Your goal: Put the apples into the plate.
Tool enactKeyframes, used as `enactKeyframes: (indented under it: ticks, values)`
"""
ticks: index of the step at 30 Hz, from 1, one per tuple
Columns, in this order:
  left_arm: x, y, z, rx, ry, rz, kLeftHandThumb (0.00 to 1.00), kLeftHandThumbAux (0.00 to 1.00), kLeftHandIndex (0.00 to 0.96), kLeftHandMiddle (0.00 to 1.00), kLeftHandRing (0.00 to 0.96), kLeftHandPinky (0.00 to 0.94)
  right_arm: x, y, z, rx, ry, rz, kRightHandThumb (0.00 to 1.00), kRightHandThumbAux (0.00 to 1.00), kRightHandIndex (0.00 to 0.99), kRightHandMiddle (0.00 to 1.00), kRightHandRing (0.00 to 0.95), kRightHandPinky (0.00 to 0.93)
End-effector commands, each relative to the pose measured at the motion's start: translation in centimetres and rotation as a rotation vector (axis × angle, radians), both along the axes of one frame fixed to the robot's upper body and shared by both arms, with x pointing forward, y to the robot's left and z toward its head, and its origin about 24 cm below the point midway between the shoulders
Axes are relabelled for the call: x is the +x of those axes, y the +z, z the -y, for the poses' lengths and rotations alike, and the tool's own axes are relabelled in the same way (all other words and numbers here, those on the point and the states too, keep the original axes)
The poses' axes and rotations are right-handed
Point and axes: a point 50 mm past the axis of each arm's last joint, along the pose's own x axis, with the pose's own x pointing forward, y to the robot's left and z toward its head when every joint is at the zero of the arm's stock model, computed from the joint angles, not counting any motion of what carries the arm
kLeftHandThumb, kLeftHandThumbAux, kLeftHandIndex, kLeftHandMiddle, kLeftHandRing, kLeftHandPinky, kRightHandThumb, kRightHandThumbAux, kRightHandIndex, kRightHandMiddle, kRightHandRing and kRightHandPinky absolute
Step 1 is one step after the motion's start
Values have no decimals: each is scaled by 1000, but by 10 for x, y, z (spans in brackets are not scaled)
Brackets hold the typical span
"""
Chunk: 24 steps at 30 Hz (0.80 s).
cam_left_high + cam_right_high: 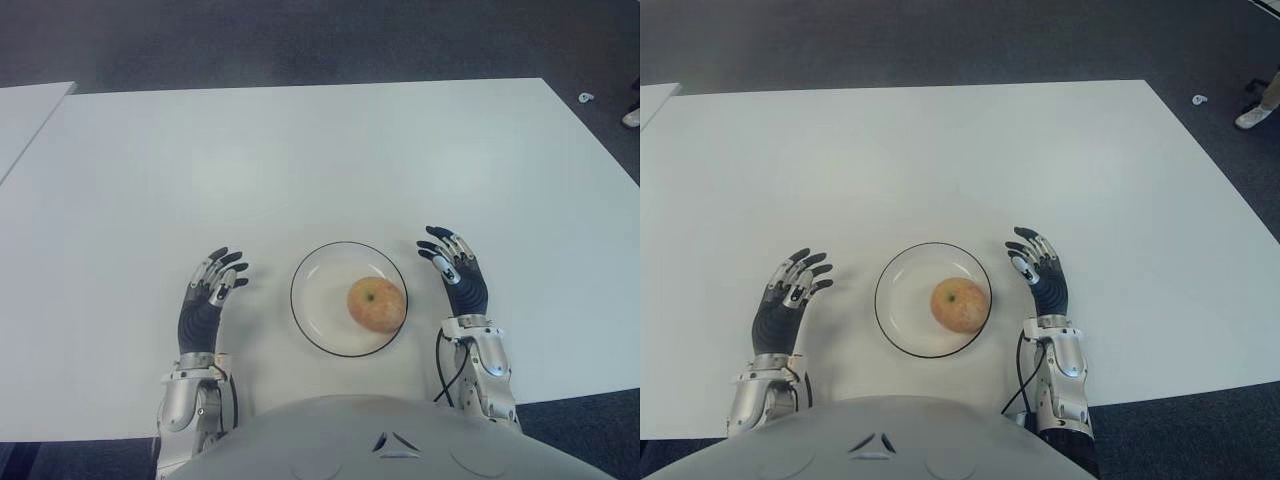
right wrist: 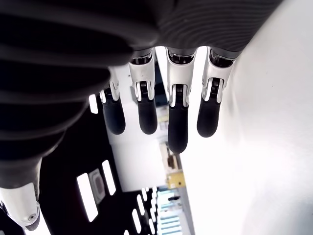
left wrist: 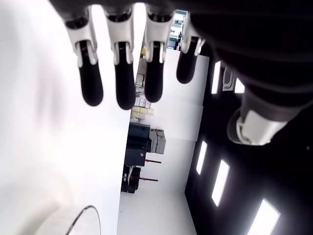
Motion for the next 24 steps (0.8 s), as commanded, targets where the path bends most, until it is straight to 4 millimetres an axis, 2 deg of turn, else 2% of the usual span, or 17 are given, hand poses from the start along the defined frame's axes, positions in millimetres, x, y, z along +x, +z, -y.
enactKeyframes:
  ticks: [1,13,24]
  values:
    - [2,-12,0,-6,8,-42,414,556,196,265,319,366,-9,-21,0,25,-6,-127,379,625,225,383,329,305]
    - [6,-19,0,-4,42,-75,393,560,191,273,340,373,-8,-26,-3,5,-8,-143,396,632,229,390,342,332]
    - [7,-24,0,-14,56,-82,416,569,197,284,349,384,-12,-28,-7,-39,-6,-171,401,655,217,388,349,350]
